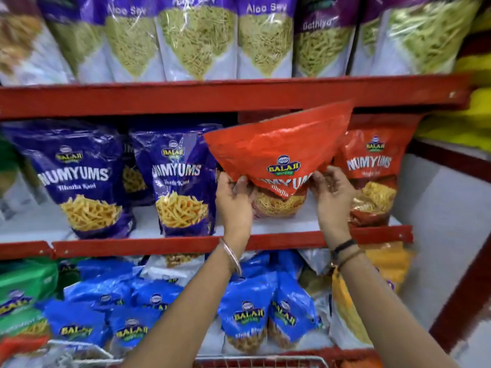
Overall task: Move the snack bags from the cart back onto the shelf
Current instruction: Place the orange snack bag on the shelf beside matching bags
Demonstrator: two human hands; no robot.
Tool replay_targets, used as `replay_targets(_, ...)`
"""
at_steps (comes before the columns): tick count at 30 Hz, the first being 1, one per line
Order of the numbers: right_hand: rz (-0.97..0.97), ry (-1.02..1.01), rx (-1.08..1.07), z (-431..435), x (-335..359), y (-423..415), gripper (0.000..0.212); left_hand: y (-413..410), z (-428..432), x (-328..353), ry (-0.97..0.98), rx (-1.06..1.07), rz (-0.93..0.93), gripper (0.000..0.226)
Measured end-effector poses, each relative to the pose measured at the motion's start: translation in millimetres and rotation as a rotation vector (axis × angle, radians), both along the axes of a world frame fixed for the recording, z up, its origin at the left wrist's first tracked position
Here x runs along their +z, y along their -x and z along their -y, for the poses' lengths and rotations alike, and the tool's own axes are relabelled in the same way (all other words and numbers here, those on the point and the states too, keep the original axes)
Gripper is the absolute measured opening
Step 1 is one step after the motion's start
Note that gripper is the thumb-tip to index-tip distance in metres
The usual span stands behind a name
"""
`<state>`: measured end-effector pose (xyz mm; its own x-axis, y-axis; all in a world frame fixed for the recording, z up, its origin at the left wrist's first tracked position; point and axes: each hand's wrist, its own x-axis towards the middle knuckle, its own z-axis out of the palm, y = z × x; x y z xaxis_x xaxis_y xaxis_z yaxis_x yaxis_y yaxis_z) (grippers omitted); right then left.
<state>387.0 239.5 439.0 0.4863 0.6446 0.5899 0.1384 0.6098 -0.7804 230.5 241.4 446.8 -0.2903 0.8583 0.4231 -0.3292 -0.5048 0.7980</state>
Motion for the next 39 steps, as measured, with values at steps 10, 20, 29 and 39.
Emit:
replay_targets(10,0.071,0.174,-0.016,-110.4,-13.5,-14.5,0.015,-0.7,-109.5,-11.6,0.169,0.044,-0.164,0.027)
replay_targets(20,0.19,0.571,0.258,-101.1,-30.1,-11.8,0.051,-4.1,-98.3,-26.3,0.241,-0.16,-0.673,0.061)
replay_targets(29,0.195,0.647,0.175,-72.1,-34.3,-20.7,0.122,10.2,-75.1,-33.4,0.335,-0.202,-0.784,0.054)
replay_targets(39,0.056,0.598,0.323,-28.7,-43.7,-30.0,0.072,16.1,-19.9,-42.2,0.239,-0.264,-0.721,0.065)
